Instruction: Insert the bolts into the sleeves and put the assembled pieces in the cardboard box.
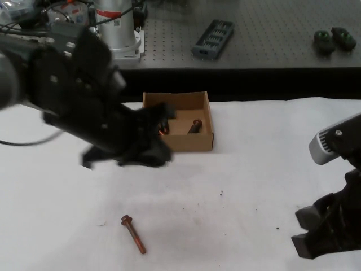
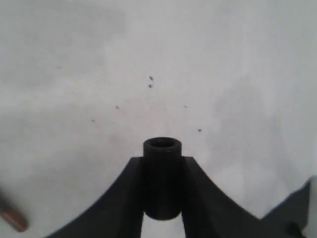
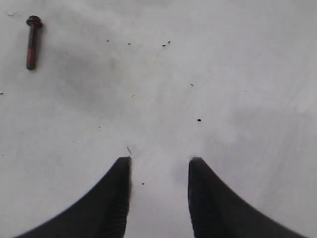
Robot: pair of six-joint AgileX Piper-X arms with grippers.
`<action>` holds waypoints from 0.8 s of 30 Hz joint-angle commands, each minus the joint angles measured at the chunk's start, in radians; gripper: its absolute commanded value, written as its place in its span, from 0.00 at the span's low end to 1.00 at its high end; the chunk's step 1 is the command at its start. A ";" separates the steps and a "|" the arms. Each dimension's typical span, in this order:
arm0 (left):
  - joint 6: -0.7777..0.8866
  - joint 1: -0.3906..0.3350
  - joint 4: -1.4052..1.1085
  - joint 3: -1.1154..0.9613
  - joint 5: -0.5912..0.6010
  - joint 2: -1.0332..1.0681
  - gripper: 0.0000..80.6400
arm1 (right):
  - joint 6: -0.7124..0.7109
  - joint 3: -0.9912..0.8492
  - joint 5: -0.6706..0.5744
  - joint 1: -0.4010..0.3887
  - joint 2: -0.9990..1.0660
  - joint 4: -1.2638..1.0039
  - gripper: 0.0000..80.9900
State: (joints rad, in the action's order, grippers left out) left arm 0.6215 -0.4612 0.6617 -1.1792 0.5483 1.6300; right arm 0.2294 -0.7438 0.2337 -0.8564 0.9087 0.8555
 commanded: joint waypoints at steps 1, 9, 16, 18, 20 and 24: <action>0.143 -0.072 -0.046 -0.006 0.037 0.026 0.00 | -0.006 -0.001 0.041 0.007 -0.009 -0.008 0.35; 0.426 -0.187 -0.196 -0.006 -0.023 0.124 0.00 | -0.024 -0.001 0.047 0.007 -0.009 -0.008 0.35; 0.484 -0.193 -0.191 -0.006 -0.010 0.182 0.00 | -0.024 -0.001 0.047 0.007 -0.009 -0.001 0.35; 0.484 -0.193 -0.163 -0.006 -0.009 0.191 0.00 | -0.029 -0.001 0.047 0.007 -0.009 -0.001 0.35; 0.471 -0.193 -0.151 -0.006 0.000 0.197 0.02 | -0.029 -0.001 0.047 0.007 -0.009 -0.001 0.35; 0.433 -0.200 -0.166 -0.006 0.034 0.197 0.33 | -0.029 -0.001 0.047 0.007 -0.009 -0.003 0.35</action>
State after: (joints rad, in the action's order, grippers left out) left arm 1.0732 -0.6542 0.5100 -1.1765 0.5594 1.8291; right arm 0.2056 -0.7438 0.2764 -0.8564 0.9087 0.8555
